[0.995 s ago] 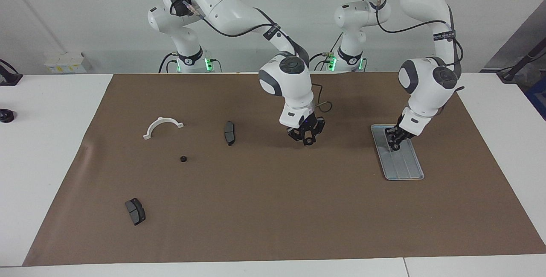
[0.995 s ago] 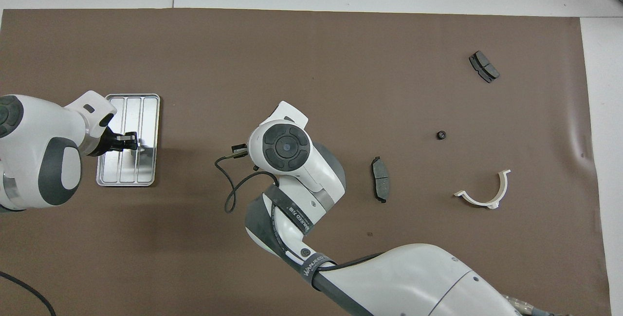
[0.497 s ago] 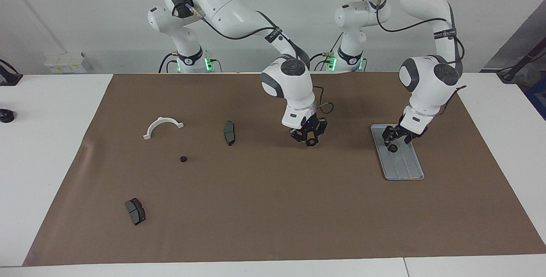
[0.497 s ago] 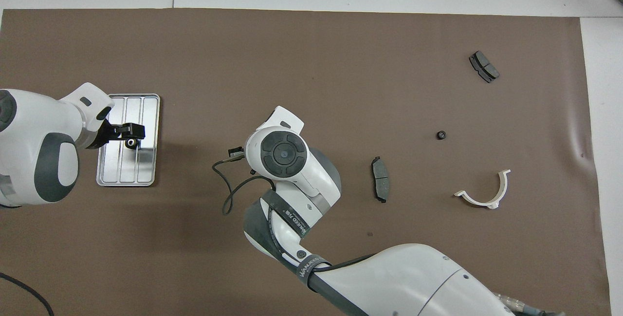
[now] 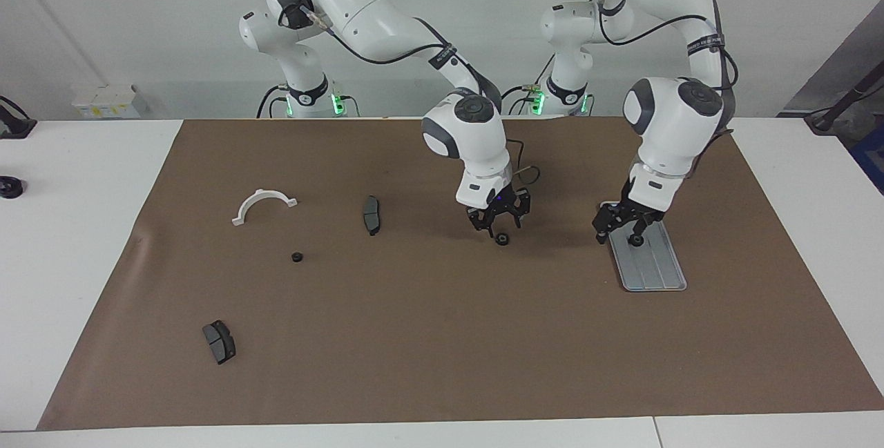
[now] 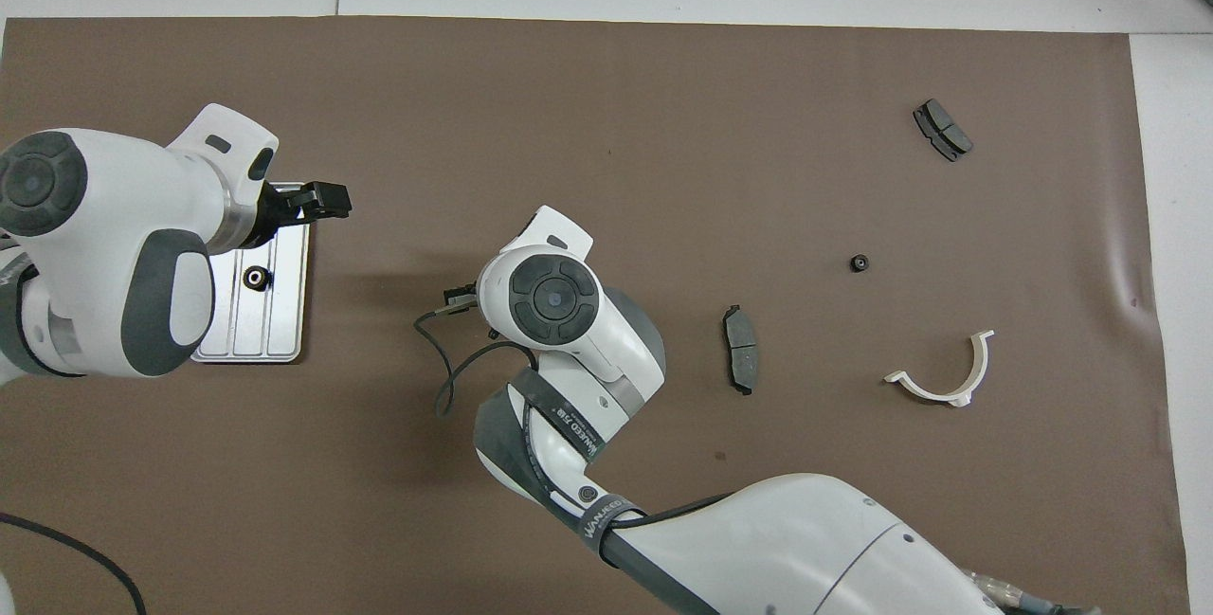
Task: Pick bearing gear from pile to tray
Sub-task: 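Set the second gear at center while the left gripper leaves the tray, then grasp the second gear with the left gripper while the right gripper withdraws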
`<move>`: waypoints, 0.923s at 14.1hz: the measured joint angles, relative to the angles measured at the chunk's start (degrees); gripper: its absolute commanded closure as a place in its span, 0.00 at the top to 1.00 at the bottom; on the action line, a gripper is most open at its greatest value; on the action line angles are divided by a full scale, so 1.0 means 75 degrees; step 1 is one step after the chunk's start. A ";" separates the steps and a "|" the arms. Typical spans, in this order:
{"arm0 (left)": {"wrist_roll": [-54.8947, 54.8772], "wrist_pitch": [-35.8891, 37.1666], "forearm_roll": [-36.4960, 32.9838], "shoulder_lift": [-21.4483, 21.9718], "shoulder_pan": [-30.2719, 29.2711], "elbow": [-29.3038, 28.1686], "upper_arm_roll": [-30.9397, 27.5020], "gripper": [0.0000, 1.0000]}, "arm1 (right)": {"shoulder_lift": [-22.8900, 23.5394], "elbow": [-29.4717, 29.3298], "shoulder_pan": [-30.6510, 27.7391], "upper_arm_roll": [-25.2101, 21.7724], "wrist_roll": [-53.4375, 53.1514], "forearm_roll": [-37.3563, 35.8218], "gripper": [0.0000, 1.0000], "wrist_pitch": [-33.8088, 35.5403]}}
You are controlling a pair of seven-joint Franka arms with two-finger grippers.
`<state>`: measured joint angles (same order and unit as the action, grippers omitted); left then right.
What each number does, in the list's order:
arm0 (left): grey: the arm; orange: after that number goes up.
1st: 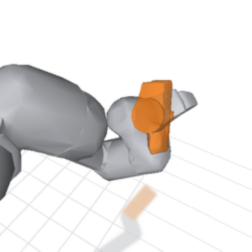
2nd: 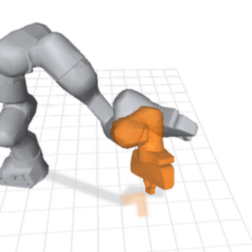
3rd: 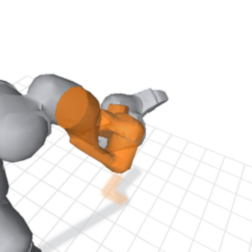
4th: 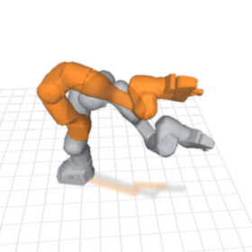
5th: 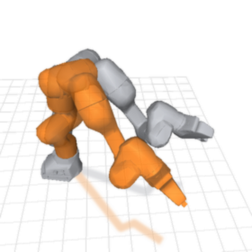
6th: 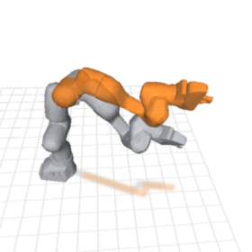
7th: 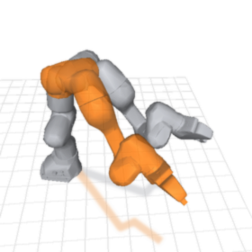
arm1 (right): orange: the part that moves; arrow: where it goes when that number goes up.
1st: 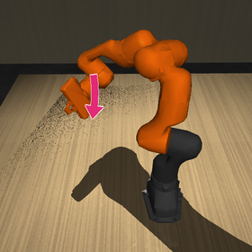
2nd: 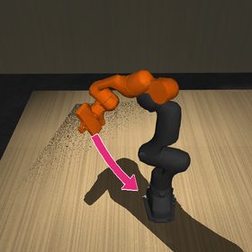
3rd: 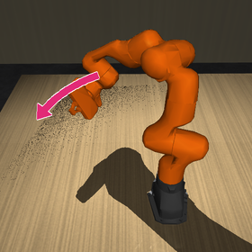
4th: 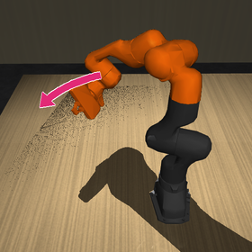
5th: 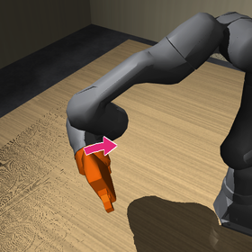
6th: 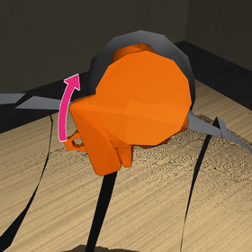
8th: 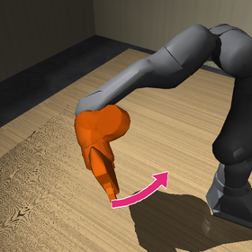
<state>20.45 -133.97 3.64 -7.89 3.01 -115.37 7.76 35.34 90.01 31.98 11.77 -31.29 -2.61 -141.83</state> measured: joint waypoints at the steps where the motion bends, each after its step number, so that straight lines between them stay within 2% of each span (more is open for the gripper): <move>1: 0.0309 0.0000 0.0000 -0.0005 0.0252 0.0016 0.0004 1.00 | -0.0001 -0.0003 -0.0039 -0.0046 0.0004 -0.0006 0.64 0.0024; 3: 0.0798 -0.0002 0.0002 -0.0028 0.0681 0.0020 0.0006 1.00 | -0.0012 -0.0043 -0.0376 -0.0121 0.0377 -0.0021 0.64 0.0318; 8: 0.2364 -0.0046 -0.0032 -0.0365 0.1681 0.0018 -0.0005 1.00 | -0.0340 -0.0180 -0.1986 -0.0145 0.2710 -0.0022 0.64 0.1698; 13: 0.4054 -0.0330 -0.0943 -0.1072 0.2603 0.0006 -0.0004 1.00 | -0.0679 -0.0166 -0.3396 -0.0161 0.4117 -0.0208 0.66 0.2747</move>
<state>50.85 -136.44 -3.44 -15.93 22.53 -115.32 7.73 30.25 88.77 6.51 10.56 -0.41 -4.17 -121.23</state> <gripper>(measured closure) 0.000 0.348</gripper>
